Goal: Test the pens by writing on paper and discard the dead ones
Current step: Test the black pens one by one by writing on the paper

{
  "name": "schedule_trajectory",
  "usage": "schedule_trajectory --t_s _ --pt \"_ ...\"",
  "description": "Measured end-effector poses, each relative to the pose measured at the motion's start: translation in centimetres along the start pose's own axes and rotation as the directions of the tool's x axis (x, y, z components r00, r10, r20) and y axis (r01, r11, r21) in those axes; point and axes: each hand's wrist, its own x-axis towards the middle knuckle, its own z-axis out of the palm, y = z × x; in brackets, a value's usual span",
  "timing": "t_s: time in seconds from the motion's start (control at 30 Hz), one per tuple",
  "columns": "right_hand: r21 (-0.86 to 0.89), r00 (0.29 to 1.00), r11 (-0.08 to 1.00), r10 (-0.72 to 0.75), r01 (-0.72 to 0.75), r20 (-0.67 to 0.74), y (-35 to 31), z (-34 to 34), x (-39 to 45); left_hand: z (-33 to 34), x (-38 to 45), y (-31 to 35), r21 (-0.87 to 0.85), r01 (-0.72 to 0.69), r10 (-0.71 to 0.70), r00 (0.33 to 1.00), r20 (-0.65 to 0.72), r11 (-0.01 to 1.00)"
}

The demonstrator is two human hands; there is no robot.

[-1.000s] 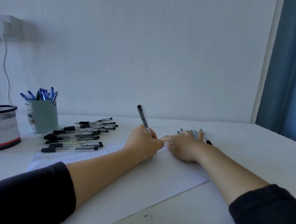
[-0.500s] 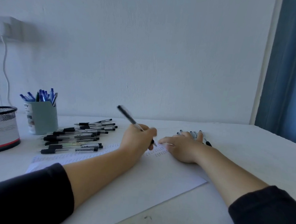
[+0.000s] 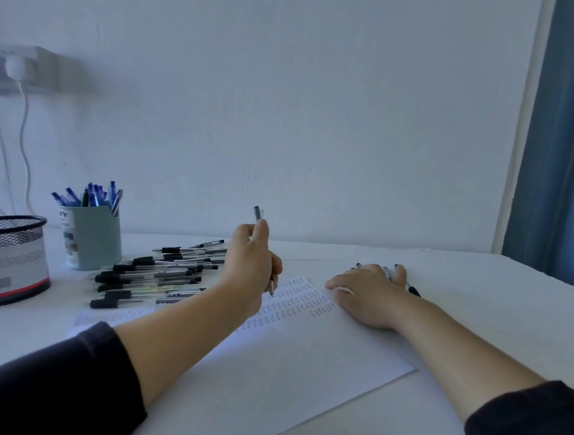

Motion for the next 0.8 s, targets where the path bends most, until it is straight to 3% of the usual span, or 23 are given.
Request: schedule_trajectory --t_s 0.47,0.7,0.8 --pt "0.014 1.0 1.0 -0.008 0.009 -0.029 -0.26 -0.3 -0.31 0.04 -0.65 0.36 -0.001 0.043 -0.043 0.999 0.023 0.999" --pt "0.056 0.999 0.998 -0.006 0.009 -0.051 -0.41 -0.48 -0.5 0.35 -0.26 0.13 0.05 0.029 -0.027 0.999 -0.042 0.998" --pt "0.14 0.993 0.99 -0.018 0.035 -0.121 -0.64 -0.73 -0.52 0.16 0.32 -0.26 0.083 0.033 -0.026 0.996 -0.087 0.996"
